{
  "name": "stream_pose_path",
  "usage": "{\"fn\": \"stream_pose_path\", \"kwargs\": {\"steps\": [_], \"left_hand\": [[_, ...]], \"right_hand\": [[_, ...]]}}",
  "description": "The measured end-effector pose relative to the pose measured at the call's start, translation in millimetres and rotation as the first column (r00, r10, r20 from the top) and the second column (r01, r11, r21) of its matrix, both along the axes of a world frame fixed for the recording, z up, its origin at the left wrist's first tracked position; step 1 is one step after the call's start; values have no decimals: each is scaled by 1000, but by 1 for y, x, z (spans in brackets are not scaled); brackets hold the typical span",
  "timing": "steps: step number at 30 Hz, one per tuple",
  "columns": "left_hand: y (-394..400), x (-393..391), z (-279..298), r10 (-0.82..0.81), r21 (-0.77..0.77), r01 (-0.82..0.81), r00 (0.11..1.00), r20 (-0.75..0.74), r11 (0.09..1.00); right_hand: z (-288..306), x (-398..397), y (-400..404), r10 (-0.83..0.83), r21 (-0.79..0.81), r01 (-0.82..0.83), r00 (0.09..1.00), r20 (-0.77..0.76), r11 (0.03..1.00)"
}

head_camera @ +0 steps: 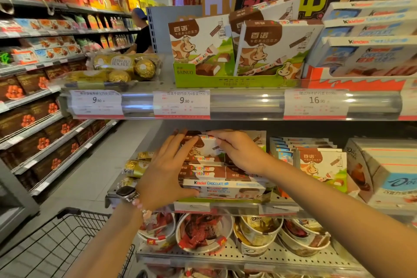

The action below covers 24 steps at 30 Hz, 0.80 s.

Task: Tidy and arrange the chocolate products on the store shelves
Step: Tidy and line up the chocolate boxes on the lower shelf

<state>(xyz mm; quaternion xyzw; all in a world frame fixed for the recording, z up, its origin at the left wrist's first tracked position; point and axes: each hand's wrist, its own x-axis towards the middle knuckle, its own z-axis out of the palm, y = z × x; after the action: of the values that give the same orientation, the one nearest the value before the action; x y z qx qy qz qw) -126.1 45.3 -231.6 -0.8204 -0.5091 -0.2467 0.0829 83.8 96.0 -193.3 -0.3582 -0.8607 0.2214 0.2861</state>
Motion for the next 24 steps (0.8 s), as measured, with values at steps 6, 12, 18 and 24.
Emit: {"fn": "stream_pose_path", "kwargs": {"steps": [6, 12, 18, 24], "left_hand": [[-5, 3, 4, 63, -142, -53, 996, 64, 988], [-11, 3, 8, 104, -233, -87, 993, 62, 969], [-12, 7, 2, 168, -179, -176, 984, -57, 968], [-12, 36, 5, 29, 72, -17, 986, -162, 997]], "right_hand": [[1, -11, 1, 79, 73, -100, 967, 243, 992], [13, -1, 1, 112, -39, -105, 962, 248, 994], [16, 71, -8, 27, -112, -25, 999, 18, 993], [10, 102, -16, -17, -16, 20, 980, 197, 1000]]}}
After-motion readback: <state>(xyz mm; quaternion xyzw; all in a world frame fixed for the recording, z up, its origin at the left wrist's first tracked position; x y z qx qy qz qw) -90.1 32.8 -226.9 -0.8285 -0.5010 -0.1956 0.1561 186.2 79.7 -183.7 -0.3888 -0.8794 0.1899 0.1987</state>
